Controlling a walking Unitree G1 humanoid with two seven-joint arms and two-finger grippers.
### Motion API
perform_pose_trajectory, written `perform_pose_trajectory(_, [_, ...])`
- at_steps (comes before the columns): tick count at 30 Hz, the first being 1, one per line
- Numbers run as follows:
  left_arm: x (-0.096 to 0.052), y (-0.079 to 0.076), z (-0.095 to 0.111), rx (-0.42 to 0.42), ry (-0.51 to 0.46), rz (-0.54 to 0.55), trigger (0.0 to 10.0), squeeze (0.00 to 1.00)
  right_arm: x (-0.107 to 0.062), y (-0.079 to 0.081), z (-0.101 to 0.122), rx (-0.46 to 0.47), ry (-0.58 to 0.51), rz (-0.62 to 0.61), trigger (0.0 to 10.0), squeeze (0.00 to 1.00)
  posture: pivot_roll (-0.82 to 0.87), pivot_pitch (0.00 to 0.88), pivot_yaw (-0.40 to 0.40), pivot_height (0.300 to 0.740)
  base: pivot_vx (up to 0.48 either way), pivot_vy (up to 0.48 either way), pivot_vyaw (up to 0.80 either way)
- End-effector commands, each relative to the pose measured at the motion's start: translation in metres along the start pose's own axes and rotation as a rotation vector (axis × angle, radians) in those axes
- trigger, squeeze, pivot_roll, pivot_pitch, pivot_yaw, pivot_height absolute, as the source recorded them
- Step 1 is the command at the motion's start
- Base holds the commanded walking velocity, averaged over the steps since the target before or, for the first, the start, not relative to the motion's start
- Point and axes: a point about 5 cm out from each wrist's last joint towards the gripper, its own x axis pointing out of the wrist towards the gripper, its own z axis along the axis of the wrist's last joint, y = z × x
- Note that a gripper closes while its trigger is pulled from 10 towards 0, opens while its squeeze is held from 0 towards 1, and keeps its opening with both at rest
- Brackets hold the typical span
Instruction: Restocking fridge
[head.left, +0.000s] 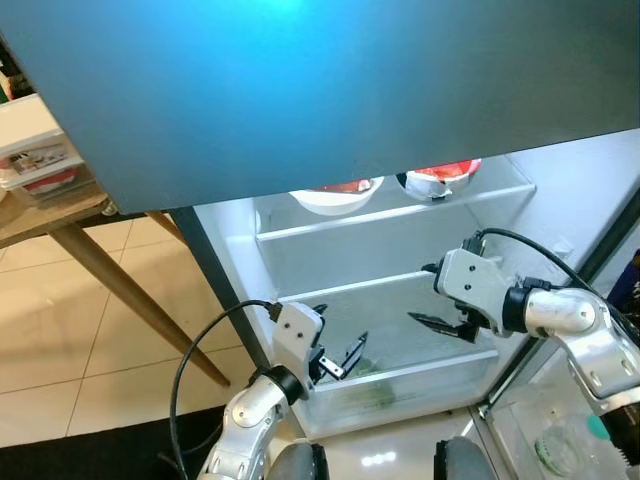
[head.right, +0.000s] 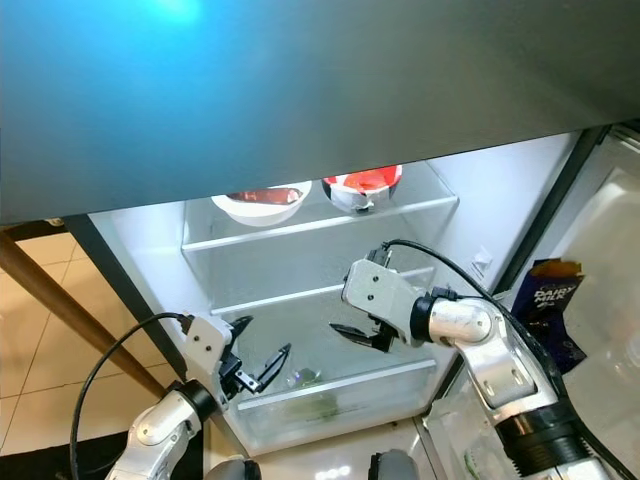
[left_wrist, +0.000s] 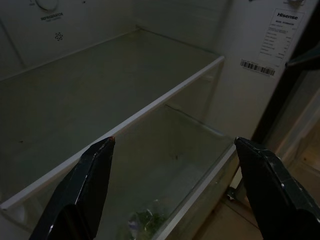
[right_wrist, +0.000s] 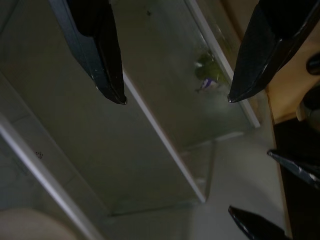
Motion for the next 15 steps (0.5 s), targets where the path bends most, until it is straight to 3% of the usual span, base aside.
perform_pose_trajectory(1, [-0.011,0.009,-0.013,-0.024,0.054,0.064,10.0,0.0,0.004,0.01,-0.005,0.033,0.041,0.0,10.0,0.0,-0.08,0.131,0.067,0.621,0.0,0.0,0.0])
perform_pose_trajectory(6, [-0.017,0.015,-0.021,-0.041,0.086,0.149,10.0,0.0,0.017,0.024,-0.019,0.111,0.131,-0.082,10.0,0.0,-0.08,0.136,0.062,0.621,0.0,0.0,0.0])
perform_pose_trajectory(15, [-0.024,0.028,-0.031,-0.069,0.13,0.286,10.0,0.0,0.033,0.031,-0.039,0.251,0.243,-0.281,10.0,0.0,-0.09,0.139,0.059,0.621,0.0,0.0,0.0])
